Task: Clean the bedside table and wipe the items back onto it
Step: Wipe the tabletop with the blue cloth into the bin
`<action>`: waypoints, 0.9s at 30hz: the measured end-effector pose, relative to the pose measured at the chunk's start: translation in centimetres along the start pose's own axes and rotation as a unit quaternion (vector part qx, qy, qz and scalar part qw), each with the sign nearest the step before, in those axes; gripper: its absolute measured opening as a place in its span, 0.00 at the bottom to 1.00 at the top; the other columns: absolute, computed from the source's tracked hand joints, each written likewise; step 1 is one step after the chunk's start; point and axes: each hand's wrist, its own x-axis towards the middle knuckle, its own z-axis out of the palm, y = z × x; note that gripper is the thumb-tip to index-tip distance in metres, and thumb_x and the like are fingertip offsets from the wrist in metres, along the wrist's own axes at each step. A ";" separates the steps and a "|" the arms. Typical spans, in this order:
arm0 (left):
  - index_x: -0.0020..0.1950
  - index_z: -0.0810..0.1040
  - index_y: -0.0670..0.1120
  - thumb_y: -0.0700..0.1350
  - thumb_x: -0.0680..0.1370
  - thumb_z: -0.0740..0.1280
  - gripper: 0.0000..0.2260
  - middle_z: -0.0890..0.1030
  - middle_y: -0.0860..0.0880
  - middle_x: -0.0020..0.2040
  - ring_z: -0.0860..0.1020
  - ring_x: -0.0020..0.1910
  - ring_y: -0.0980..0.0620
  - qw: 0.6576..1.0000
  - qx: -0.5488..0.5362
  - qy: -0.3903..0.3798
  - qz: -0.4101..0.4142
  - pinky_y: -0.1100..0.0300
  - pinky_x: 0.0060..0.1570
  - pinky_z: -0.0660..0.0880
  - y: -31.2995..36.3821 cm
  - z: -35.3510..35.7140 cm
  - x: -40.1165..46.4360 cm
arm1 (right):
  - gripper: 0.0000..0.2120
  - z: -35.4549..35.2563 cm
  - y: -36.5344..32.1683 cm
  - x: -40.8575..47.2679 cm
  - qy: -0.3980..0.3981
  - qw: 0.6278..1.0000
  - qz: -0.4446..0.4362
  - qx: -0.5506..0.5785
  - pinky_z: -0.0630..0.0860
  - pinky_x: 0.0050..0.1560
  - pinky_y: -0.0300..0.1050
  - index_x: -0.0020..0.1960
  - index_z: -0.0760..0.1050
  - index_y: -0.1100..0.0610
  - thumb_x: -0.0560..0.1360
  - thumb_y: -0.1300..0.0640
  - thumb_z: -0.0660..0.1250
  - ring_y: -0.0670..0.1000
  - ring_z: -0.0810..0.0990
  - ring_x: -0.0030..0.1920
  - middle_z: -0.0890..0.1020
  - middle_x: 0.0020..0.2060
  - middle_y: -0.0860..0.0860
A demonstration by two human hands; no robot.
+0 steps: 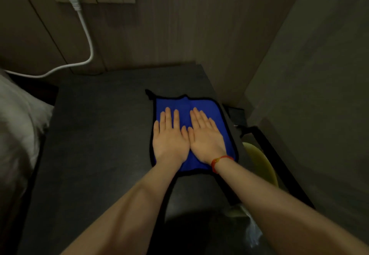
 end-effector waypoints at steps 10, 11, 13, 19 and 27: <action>0.77 0.36 0.47 0.52 0.82 0.41 0.25 0.38 0.46 0.78 0.40 0.77 0.50 1.000 -0.004 -0.009 -0.002 0.54 0.74 0.40 1.2 0.5 -8.7 | 0.26 0.0 -0.2 -8.8 -0.013 1.000 0.008 0.003 0.40 0.74 0.44 0.76 0.41 0.53 0.81 0.47 0.43 0.45 0.42 0.76 0.45 0.76 0.47; 0.77 0.36 0.47 0.52 0.82 0.41 0.25 0.37 0.46 0.78 0.40 0.77 0.50 1.000 -0.005 -0.009 0.000 0.54 0.74 0.40 1.2 0.4 -8.6 | 0.26 0.0 0.0 -8.6 -0.012 1.000 0.007 0.004 0.40 0.74 0.44 0.76 0.41 0.52 0.81 0.47 0.43 0.45 0.43 0.76 0.45 0.76 0.47; 0.77 0.36 0.47 0.52 0.82 0.41 0.25 0.37 0.46 0.78 0.40 0.77 0.50 1.000 -0.004 -0.009 0.004 0.54 0.74 0.40 1.2 0.5 -7.9 | 0.26 0.0 0.3 -7.8 -0.012 1.000 0.004 0.003 0.41 0.74 0.45 0.76 0.41 0.52 0.81 0.47 0.43 0.45 0.42 0.76 0.44 0.76 0.46; 0.77 0.38 0.48 0.52 0.82 0.41 0.25 0.39 0.47 0.78 0.41 0.77 0.50 1.000 0.005 -0.004 0.011 0.55 0.75 0.40 1.2 0.2 -1.7 | 0.26 -0.1 1.2 -1.9 0.003 1.000 0.008 0.008 0.40 0.74 0.44 0.76 0.42 0.53 0.81 0.48 0.44 0.46 0.43 0.76 0.45 0.77 0.47; 0.78 0.42 0.48 0.52 0.82 0.42 0.25 0.42 0.47 0.78 0.43 0.78 0.50 1.000 0.017 0.001 0.006 0.54 0.75 0.41 1.1 -0.3 11.6 | 0.26 -1.1 2.7 11.0 0.017 1.000 0.021 0.003 0.42 0.75 0.46 0.76 0.44 0.56 0.81 0.49 0.43 0.48 0.45 0.76 0.46 0.77 0.50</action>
